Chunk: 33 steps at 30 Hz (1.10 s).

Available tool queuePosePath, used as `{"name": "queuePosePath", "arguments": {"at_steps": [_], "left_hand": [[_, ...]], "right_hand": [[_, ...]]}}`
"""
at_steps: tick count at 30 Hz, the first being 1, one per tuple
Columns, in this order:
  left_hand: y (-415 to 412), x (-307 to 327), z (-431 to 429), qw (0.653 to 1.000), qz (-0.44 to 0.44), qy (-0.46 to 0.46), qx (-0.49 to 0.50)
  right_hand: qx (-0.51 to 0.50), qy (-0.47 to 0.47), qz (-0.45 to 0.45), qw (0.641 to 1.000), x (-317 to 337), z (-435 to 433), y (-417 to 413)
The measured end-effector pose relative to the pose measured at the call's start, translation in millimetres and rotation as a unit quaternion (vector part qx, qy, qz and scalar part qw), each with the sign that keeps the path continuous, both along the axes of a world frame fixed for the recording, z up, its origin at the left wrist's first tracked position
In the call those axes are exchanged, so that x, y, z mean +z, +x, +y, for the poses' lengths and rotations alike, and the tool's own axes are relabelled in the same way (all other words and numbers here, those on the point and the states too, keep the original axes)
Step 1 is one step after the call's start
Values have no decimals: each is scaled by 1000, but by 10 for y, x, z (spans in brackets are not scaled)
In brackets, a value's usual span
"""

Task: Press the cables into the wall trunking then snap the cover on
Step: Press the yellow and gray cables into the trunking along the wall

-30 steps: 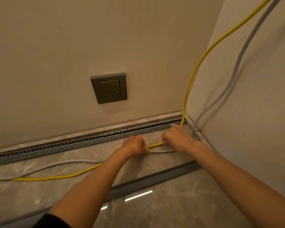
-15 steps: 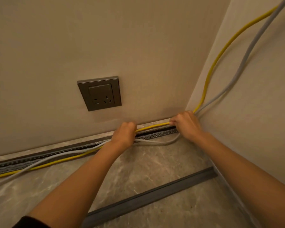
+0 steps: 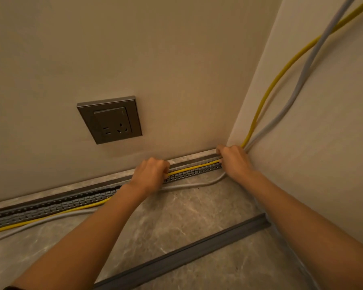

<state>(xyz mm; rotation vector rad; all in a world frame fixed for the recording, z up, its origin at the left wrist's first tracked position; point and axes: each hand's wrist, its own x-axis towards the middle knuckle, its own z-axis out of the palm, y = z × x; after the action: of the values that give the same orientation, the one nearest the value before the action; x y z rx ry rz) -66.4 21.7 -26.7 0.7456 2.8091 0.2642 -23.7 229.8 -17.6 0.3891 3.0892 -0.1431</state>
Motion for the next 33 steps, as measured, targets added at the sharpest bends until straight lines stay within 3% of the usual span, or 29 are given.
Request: {"name": "queuePosePath", "arguments": {"at_steps": [8, 17, 27, 33], "left_hand": [[-111, 29, 101, 990, -60, 16, 127], [-79, 20, 150, 992, -23, -10, 125], [-163, 43, 140, 979, -73, -1, 190], [-124, -20, 234, 970, -68, 27, 234]], "right_hand": [[-24, -20, -43, 999, 106, 59, -197], [-23, 91, -72, 993, 172, -20, -206], [-11, 87, -98, 991, 214, -15, -236], [-8, 94, -67, 993, 161, -17, -194]]}}
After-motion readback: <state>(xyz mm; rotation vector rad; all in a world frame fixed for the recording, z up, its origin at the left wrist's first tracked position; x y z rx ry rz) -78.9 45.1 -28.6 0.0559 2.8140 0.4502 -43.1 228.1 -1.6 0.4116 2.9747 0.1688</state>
